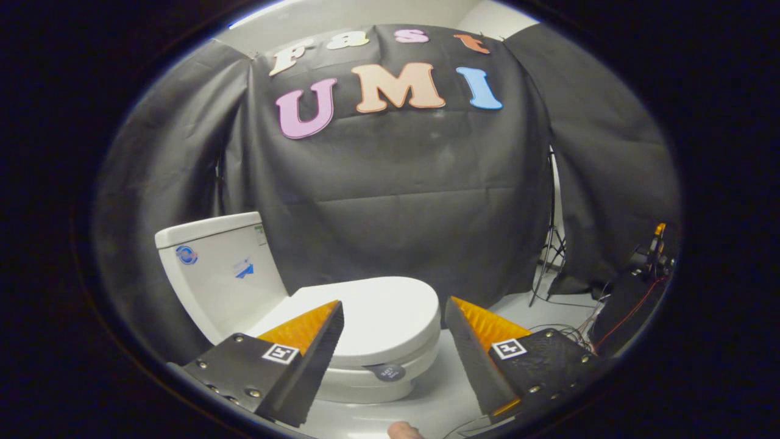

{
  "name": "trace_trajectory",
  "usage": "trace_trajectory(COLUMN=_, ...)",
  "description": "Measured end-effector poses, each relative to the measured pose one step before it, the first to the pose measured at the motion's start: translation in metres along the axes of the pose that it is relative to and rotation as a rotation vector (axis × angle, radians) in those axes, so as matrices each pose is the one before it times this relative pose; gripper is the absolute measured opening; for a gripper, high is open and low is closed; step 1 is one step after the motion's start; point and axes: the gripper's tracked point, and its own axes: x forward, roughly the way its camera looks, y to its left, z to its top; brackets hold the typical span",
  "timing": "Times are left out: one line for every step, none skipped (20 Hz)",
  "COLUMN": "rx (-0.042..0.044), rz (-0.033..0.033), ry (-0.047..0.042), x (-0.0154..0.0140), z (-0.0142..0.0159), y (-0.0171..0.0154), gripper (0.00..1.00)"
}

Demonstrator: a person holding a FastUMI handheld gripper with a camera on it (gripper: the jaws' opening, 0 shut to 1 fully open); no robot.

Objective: Open the toilet lid.

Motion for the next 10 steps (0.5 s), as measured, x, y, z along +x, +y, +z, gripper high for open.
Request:
trace_trajectory(rx=-0.01322, rz=-0.00398, ry=-0.00162, x=0.00263, z=0.00091, y=-0.00223, gripper=0.99)
trace_trajectory(rx=-0.00508, rz=-0.00262, ry=-0.00274, x=0.00082, z=0.00027, y=0.00061, gripper=0.99)
trace_trajectory(rx=0.00105, rz=-0.00496, ry=0.0008, x=0.00149, z=0.00056, y=-0.00211, gripper=0.99)
trace_trajectory(rx=0.00047, rz=-0.00538, ry=0.0038, x=0.0014, z=-0.00245, y=-0.00287, gripper=0.99)
trace_trajectory(rx=0.00107, rz=-0.00268, ry=0.00705, x=0.00076, z=-0.00172, y=-0.00196, gripper=0.99)
trace_trajectory(rx=0.00147, rz=-0.00332, ry=0.00937, x=0.00131, z=-0.00417, y=-0.00164, gripper=0.99)
trace_trajectory(rx=0.00043, rz=-0.0049, ry=0.01014, x=0.00133, z=-0.0029, y=-0.00286, gripper=0.99)
trace_trajectory(rx=0.0046, rz=-0.0015, ry=0.01097, x=0.00179, z=-0.00381, y=-0.00164, gripper=0.99)
trace_trajectory(rx=0.01215, rz=-0.00104, ry=0.0183, x=0.00168, z=-0.00369, y=-0.00132, gripper=0.99)
trace_trajectory(rx=0.01537, rz=-0.00368, ry=0.0186, x=0.002, z=-0.00595, y=-0.00239, gripper=0.99)
